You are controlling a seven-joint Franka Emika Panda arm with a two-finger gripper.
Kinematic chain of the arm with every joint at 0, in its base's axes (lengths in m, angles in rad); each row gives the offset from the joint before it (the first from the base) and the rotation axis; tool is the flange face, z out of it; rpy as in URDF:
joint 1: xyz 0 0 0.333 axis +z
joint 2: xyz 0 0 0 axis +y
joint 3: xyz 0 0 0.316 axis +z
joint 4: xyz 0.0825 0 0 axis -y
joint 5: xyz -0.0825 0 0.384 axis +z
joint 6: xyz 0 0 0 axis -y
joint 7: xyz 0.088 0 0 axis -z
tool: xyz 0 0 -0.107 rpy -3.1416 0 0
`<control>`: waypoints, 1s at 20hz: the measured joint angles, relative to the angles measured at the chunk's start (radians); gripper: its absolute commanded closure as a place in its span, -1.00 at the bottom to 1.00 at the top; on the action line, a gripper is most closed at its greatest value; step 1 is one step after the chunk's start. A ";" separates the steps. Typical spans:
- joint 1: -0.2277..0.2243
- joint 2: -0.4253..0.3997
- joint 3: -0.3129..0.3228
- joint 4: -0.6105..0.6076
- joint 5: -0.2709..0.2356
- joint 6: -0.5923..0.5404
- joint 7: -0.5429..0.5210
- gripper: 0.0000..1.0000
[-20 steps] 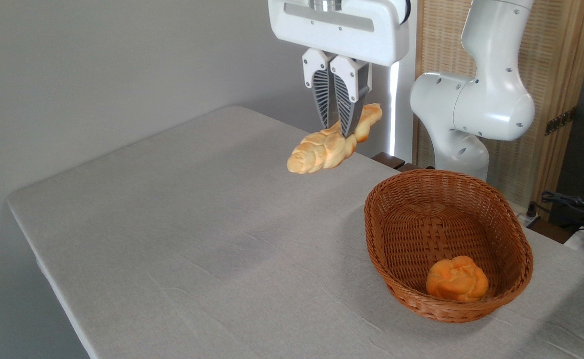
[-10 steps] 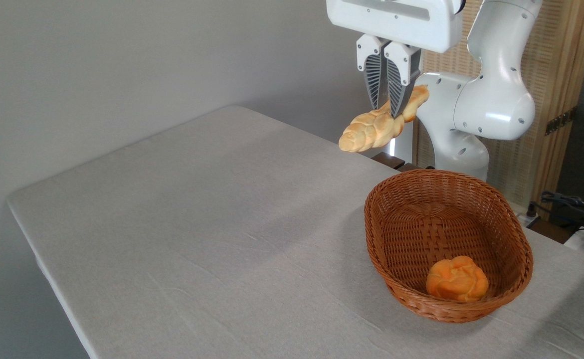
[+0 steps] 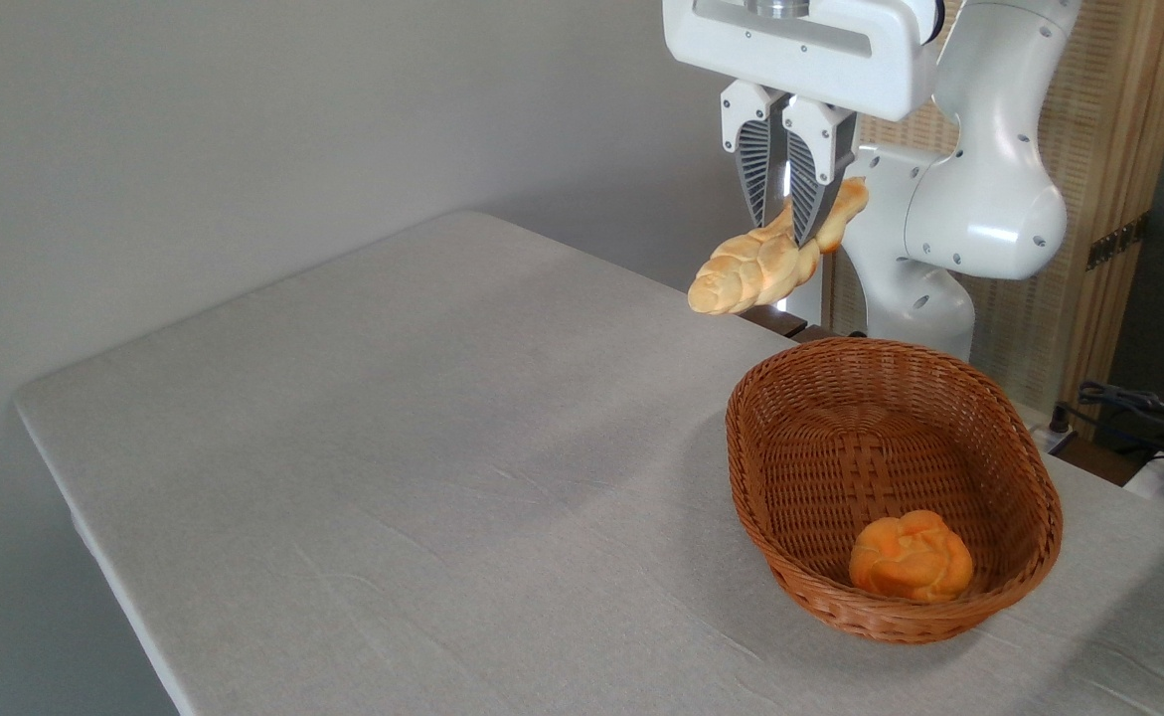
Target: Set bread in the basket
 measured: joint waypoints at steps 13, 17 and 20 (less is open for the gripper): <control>0.000 0.000 0.000 0.000 0.009 0.000 0.001 -1.00; -0.002 0.010 -0.001 0.002 0.008 0.043 0.001 -1.00; -0.006 0.060 -0.008 0.040 -0.023 0.153 0.001 -1.00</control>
